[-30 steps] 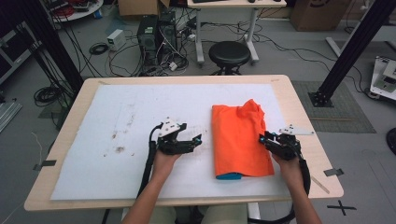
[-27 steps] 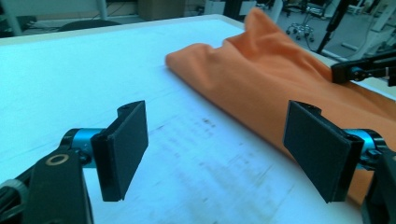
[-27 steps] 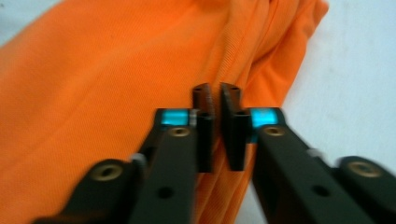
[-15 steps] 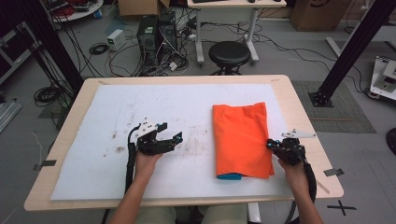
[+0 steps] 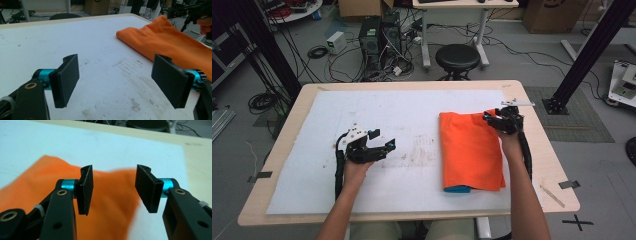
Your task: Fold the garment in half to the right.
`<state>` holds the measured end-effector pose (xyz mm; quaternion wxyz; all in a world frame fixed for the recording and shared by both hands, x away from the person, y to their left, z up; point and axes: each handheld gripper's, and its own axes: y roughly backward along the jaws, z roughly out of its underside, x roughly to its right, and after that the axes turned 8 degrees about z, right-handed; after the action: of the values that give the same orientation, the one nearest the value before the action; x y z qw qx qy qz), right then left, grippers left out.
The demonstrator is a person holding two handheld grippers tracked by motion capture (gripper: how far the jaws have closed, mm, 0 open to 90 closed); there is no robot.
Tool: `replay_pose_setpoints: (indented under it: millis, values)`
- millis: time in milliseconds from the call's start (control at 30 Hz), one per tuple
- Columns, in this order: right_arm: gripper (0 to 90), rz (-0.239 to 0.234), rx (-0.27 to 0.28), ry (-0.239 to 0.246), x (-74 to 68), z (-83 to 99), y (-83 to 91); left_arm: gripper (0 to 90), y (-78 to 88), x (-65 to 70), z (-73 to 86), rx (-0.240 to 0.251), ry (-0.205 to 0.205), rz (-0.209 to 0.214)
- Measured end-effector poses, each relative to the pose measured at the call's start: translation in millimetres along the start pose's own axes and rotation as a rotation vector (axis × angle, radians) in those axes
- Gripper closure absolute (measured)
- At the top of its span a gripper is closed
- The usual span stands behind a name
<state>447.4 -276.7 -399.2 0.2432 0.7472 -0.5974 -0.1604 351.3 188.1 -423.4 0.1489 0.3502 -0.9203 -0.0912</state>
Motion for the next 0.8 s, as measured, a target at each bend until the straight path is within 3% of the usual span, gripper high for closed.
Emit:
replay_pose_setpoints:
  millis: [100,167,267,300,367,500,567,600,700,800]
  values:
    - [52.1,-0.02,-0.037,0.034,-16.7,-8.5,-16.4,22.5,4.8,-0.2,-0.4,-0.005,-0.004,-0.003]
    - [53.3,0.006,-0.06,0.076,-27.0,-8.5,-25.0,22.5,8.9,0.6,-0.6,-0.011,-0.005,-0.004]
    - [56.2,0.151,-0.152,0.187,-35.2,-2.9,-37.4,22.5,15.3,1.8,-1.2,-0.022,-0.015,-0.006]
    - [58.6,0.185,-0.179,0.197,-34.0,-0.5,-40.7,22.5,17.8,2.0,-1.3,-0.021,-0.014,-0.006]
    - [64.2,0.211,-0.212,0.175,-27.0,3.0,-45.0,22.5,20.7,1.3,-1.0,-0.016,-0.014,-0.01]
    - [65.7,0.258,-0.222,0.098,-11.1,4.7,-45.1,22.5,23.7,-2.0,0.6,-0.016,-0.003,-0.017]
    - [64.7,0.222,-0.193,0.063,-7.1,2.0,-41.3,22.5,24.1,-2.9,0.9,-0.016,-0.002,-0.018]
    - [63.1,0.208,-0.152,0.063,-7.8,-0.7,-38.0,22.5,24.2,-3.2,0.9,-0.017,0.001,-0.019]
    - [59.6,0.08,-0.064,0.048,-14.3,-7.4,-32.9,22.5,23.9,-3.0,0.6,-0.017,0.004,-0.014]
    - [54.5,-0.017,-0.076,0.044,-29.3,-11.2,-39.2,22.5,22.8,-0.9,0.4,-0.017,0.0,-0.005]
